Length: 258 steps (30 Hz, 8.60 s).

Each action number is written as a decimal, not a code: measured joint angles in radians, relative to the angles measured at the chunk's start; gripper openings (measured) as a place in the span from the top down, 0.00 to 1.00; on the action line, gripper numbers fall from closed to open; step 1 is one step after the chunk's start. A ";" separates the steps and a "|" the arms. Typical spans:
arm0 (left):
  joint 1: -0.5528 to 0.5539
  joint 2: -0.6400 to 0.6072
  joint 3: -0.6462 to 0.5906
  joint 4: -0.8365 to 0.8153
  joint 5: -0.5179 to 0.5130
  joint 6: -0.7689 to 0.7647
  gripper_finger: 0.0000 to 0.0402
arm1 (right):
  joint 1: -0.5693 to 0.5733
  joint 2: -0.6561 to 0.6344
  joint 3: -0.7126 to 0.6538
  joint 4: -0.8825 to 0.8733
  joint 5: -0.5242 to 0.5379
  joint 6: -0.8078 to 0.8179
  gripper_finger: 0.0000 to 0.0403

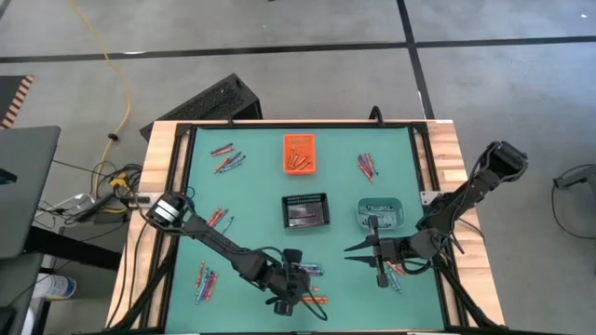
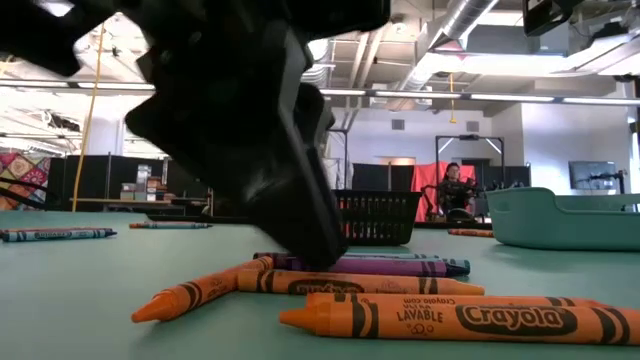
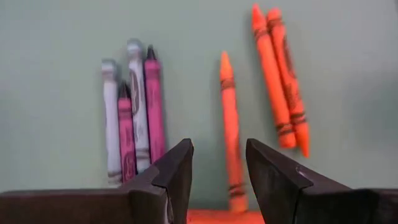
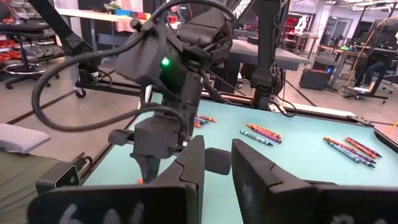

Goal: Sort crayons
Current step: Put the orange crayon into the orange bin

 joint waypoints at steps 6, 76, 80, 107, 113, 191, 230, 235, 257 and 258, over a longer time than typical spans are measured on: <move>-0.009 0.000 -0.004 -0.005 0.011 -0.001 0.66 | -0.002 0.000 0.000 0.000 0.000 0.000 0.80; 0.975 -0.049 0.055 -0.088 0.232 -0.447 0.85 | 0.000 0.000 0.000 -0.034 0.001 0.019 0.80; 0.970 -0.055 0.055 -0.089 0.211 -0.434 0.76 | 0.000 0.000 0.000 -0.038 0.001 0.024 0.80; 0.800 -0.746 -0.163 -0.271 -0.020 0.067 0.66 | -0.076 0.000 0.000 -0.037 0.003 0.027 0.80; 0.705 -0.950 -0.558 0.185 -0.024 0.067 0.66 | -0.181 -0.002 0.000 0.041 0.005 0.025 0.80; 0.581 -1.190 -1.326 1.002 0.092 0.463 0.66 | -1.221 0.175 0.172 -1.196 -0.466 0.592 0.68; 0.642 -1.205 -1.404 1.136 0.055 0.496 0.66 | -1.021 0.322 0.491 -0.747 -0.420 0.660 1.00; 0.641 -1.205 -1.404 1.129 0.058 0.496 0.66 | -1.032 0.477 0.639 -0.760 -0.421 0.656 0.98; 0.641 -1.203 -1.404 1.080 0.058 0.497 0.66 | -1.094 0.691 0.870 -0.991 -0.390 0.688 0.78; 0.641 -1.203 -1.404 1.080 0.058 0.497 0.66 | -1.094 0.682 0.870 -1.001 -0.396 0.673 0.77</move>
